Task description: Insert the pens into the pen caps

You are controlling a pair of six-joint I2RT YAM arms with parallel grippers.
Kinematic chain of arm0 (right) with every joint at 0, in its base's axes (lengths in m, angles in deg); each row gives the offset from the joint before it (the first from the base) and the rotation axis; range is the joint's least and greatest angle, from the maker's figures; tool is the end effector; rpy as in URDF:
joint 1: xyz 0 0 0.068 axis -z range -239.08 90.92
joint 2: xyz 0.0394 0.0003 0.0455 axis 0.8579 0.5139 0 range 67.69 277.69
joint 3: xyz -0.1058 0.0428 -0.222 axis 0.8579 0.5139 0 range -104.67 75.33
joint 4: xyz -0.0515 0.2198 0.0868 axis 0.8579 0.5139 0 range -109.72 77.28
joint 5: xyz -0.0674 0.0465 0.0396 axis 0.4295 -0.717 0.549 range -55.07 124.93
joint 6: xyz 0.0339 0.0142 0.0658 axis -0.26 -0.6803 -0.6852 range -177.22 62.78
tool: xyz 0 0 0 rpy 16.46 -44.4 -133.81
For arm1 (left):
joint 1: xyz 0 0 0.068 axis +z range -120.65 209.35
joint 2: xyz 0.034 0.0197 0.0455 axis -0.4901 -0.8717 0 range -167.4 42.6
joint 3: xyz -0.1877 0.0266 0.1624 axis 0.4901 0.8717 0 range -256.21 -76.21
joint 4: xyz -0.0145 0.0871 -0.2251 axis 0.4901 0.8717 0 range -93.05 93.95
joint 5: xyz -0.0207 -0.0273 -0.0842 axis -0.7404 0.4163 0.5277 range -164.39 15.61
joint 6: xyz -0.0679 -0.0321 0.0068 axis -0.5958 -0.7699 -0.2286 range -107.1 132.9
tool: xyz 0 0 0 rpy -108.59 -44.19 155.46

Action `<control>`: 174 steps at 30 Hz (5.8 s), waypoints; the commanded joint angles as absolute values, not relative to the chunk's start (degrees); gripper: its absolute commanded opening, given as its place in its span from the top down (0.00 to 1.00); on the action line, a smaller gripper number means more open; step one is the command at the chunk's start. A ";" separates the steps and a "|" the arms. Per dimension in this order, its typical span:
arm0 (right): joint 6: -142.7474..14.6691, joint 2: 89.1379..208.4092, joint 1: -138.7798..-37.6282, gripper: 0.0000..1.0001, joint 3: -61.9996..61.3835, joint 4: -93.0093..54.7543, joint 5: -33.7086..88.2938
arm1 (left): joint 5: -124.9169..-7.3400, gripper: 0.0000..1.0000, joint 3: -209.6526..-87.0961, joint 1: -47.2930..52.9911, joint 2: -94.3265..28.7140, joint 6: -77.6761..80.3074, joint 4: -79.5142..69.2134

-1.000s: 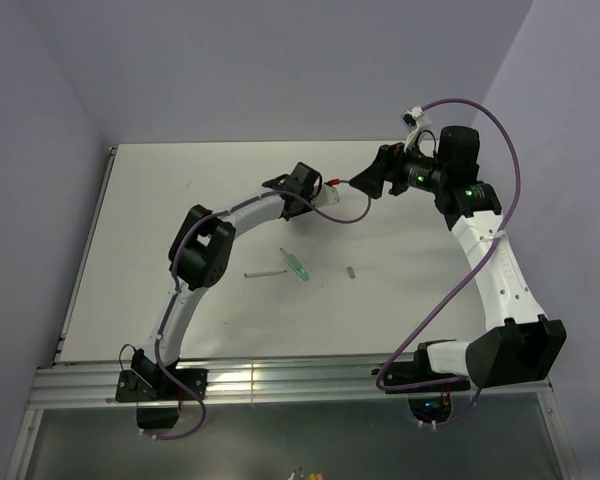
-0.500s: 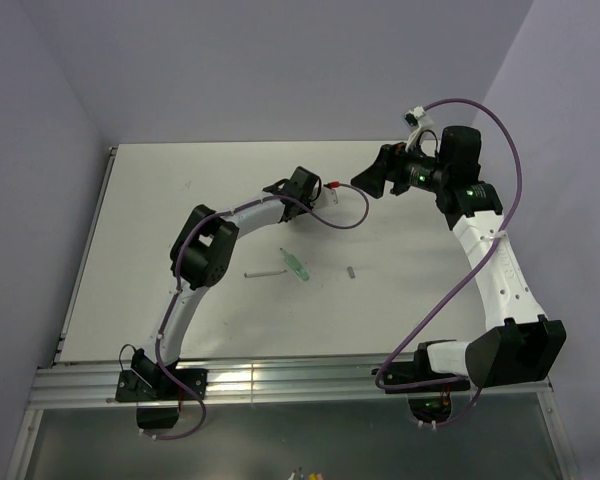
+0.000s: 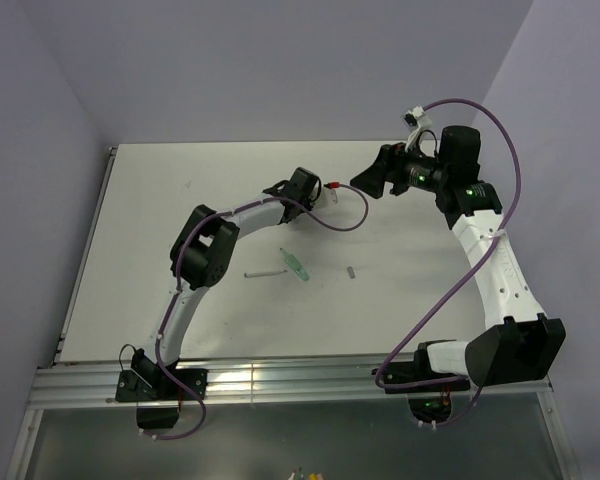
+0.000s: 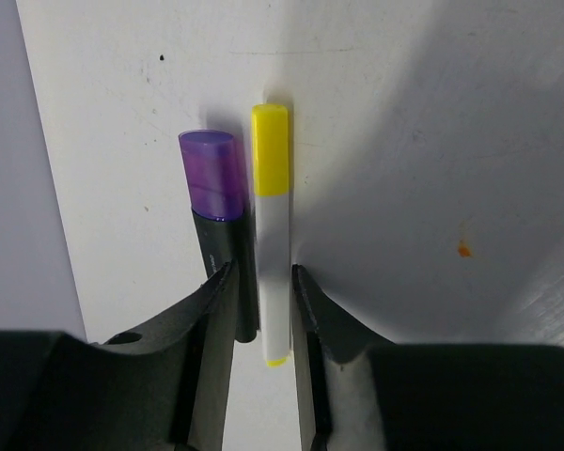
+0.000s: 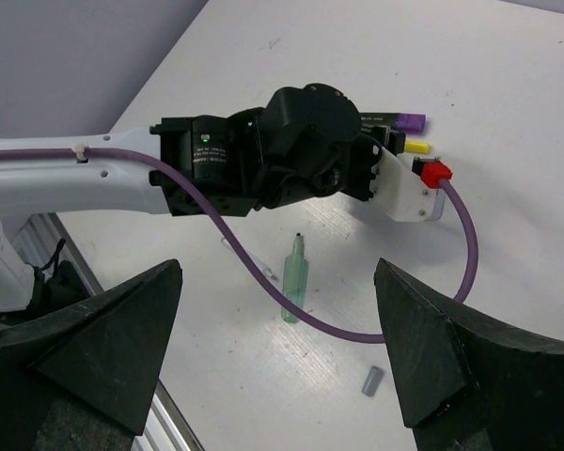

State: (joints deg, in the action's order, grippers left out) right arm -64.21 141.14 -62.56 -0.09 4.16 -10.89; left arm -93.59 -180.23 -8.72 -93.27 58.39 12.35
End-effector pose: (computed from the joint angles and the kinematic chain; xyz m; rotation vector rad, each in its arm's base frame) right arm 0.2799 0.0627 0.3671 -0.4737 1.8741 0.8969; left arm 0.4105 -0.2950 0.1150 1.4680 1.8797 0.4620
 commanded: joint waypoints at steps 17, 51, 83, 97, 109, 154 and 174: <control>-59.70 139.50 -60.84 0.08 -4.12 9.89 -10.16 | -76.44 0.53 -180.09 -8.09 -66.40 48.94 35.40; -46.77 141.78 -53.72 0.00 -2.37 25.63 -4.53 | -64.10 0.52 -154.16 -11.43 -66.55 41.46 40.55; -47.64 144.07 -52.75 0.01 -13.43 28.09 -19.78 | -47.77 1.00 -168.72 -10.65 -51.02 28.64 43.01; -90.97 138.79 -61.34 0.09 2.73 -25.08 -29.86 | -34.67 1.00 -171.66 -1.07 -44.50 -13.96 0.41; -89.92 142.13 -75.07 0.13 2.03 -25.26 -26.68 | -32.38 1.00 -161.56 -0.27 -45.38 -42.73 -24.57; -96.27 138.45 -63.84 1.00 7.83 -27.93 -28.27 | -22.29 0.17 -164.70 3.07 -47.66 -21.95 -13.91; -75.77 139.06 -36.84 1.00 -0.96 -0.12 -30.46 | -25.97 0.30 -186.24 -13.37 -78.33 69.85 42.66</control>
